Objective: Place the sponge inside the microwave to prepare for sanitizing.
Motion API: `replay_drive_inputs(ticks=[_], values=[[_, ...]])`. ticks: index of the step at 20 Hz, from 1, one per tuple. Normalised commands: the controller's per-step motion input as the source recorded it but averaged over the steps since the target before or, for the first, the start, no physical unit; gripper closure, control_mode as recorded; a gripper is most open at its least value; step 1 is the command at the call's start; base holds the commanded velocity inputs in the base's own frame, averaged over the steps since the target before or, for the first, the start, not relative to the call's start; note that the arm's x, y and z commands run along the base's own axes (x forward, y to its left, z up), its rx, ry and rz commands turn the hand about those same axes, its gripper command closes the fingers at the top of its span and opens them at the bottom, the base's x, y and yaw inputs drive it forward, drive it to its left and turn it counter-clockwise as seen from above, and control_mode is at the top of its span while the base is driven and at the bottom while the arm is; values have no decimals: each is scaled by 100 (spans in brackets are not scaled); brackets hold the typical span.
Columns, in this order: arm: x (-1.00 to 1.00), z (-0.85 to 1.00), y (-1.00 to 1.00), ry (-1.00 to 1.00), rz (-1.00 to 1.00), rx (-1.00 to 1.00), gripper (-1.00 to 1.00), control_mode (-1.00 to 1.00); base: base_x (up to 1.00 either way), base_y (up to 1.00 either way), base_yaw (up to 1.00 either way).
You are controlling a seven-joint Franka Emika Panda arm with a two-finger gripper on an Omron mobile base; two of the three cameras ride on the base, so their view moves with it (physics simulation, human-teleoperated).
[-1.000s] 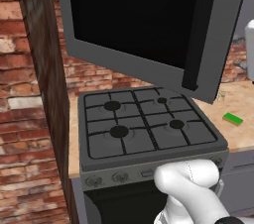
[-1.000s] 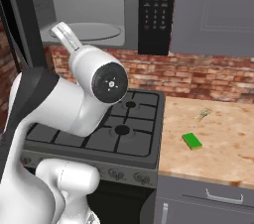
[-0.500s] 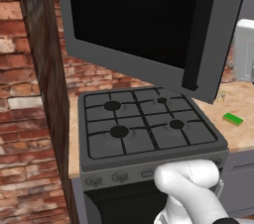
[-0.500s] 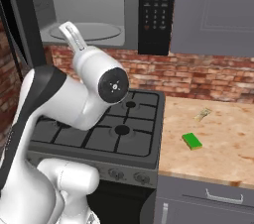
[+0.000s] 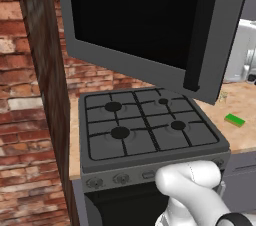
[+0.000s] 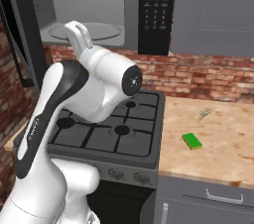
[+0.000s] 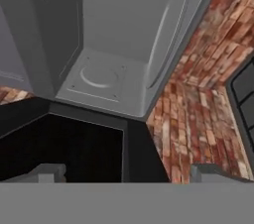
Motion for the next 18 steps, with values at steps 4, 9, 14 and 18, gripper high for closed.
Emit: replay_drive_inputs(ticks=[4, 9, 14, 18], values=[[0, 1, 7, 13, 28, 9, -100, -100, 0, 0, 0], [2, 0, 21, 1, 19, 6, -100, -100, 0, 0, 0], [8, 0, 22, 0, 15, 3, -100, -100, 0, 0, 0], [-3, 0, 19, 0, 17, 4, -100, -100, 0, 0, 0]])
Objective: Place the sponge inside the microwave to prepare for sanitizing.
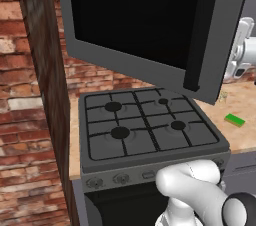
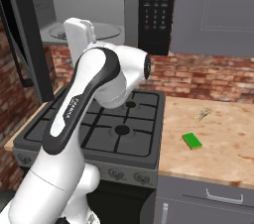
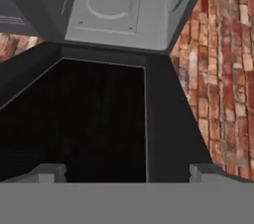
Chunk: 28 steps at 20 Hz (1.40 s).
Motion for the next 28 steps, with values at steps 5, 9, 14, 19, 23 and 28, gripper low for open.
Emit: replay_drive_inputs(ticks=[5, 9, 14, 19, 23, 28], values=[[-26, 0, 19, 0, 20, 5, -100, -100, 0, 0, 0], [-43, 0, 21, -1, 24, 2, -100, -100, 0, 0, 0], [-47, 0, 20, -3, 23, 2, -100, -100, 0, 0, 0], [-47, 0, 28, -3, 21, 1, -100, -100, 0, 0, 0], [-49, 0, 27, -5, 20, 1, -100, -100, 0, 0, 0], [-51, 0, 34, -7, 17, 0, -100, -100, 0, 0, 0]])
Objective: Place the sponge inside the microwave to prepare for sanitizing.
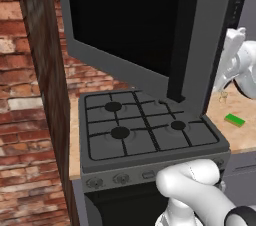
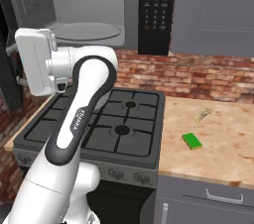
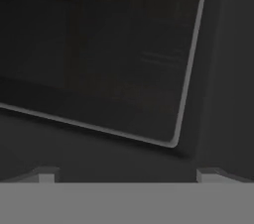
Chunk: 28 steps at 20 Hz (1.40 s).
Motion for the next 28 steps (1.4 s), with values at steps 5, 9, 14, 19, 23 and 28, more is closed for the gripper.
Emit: replay_drive_inputs(ticks=[5, 9, 14, 19, 23, 28], values=[[-43, 0, 42, -6, 15, 0, -100, -100, 0, 0, 0], [-36, 0, 40, -6, 13, 0, -100, -100, 0, 0, 0], [-27, 0, 39, -5, 9, 4, -100, -100, 0, 0, 0], [-21, 0, 48, -15, 3, 4, -100, -100, 0, 0, 0], [-14, -1, 51, -20, 0, 3, -100, -100, 0, 0, 0], [-3, -3, 48, -24, -5, 3, -100, -100, 0, 0, 0]])
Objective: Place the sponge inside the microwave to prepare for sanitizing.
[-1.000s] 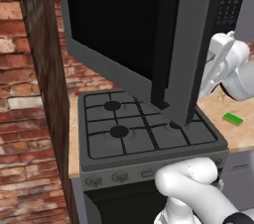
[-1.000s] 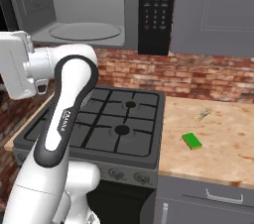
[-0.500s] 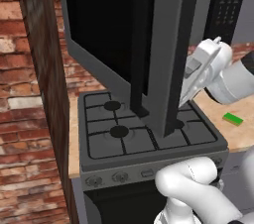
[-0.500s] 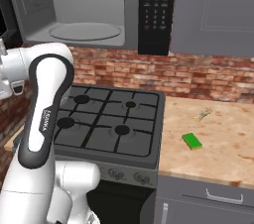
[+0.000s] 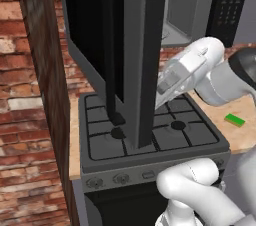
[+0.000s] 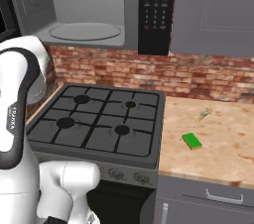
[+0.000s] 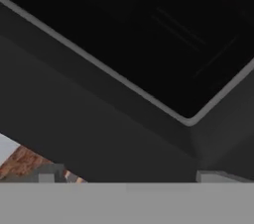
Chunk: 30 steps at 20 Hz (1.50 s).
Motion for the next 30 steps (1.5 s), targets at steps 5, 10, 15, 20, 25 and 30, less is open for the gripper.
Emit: replay_drive_inputs(ticks=[5, 10, 15, 20, 25, 30], values=[[0, -4, 44, -19, -21, 0, -100, -100, 0, 0, 0], [9, -8, 42, -12, -35, 0, -100, -100, 0, 0, 0], [14, -16, 41, -3, -38, 6, -100, -100, 0, 0, 0], [17, -18, 37, 0, -35, 14, -100, -100, 0, 0, 0], [27, -1, 9, 2, -17, 6, -100, -100, 0, 0, 0], [26, -1, -33, 3, -1, 0, -100, -100, 0, 0, 0]])
